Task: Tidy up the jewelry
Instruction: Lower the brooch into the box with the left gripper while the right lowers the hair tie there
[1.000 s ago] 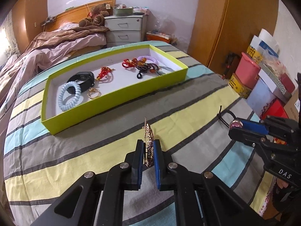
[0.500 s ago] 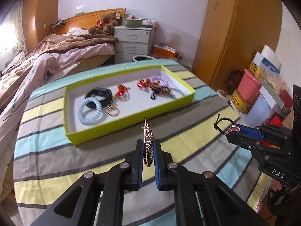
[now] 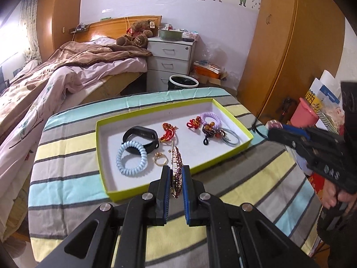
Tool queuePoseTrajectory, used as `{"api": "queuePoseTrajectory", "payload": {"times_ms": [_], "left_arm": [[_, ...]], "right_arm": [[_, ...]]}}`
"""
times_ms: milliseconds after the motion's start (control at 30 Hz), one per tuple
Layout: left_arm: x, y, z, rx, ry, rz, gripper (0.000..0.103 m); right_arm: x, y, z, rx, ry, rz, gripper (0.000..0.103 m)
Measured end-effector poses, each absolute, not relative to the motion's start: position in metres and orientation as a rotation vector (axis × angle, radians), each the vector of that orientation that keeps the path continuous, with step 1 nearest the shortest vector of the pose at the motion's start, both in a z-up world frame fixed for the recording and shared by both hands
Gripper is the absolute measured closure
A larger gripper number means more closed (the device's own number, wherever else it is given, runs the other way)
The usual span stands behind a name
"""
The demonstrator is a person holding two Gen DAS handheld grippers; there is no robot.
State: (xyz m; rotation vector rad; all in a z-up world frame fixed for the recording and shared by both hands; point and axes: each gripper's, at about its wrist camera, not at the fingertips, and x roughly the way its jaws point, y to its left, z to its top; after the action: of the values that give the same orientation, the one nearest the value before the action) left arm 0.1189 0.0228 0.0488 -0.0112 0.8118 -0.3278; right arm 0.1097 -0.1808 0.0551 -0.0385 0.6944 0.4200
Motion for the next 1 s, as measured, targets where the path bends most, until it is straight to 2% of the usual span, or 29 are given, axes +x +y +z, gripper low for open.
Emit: {"api": "queuePoseTrajectory", "payload": {"times_ms": [500,1000], "left_arm": [[0.177,-0.005,0.011,-0.059,0.881,-0.384,0.093],[0.196,-0.017,-0.007,-0.029,0.92,-0.377,0.093]], "right_arm": [[0.219,-0.172,0.03,-0.09,0.741,0.414,0.085],[0.251,-0.174,-0.008,-0.138,0.857,0.397,0.085]]}}
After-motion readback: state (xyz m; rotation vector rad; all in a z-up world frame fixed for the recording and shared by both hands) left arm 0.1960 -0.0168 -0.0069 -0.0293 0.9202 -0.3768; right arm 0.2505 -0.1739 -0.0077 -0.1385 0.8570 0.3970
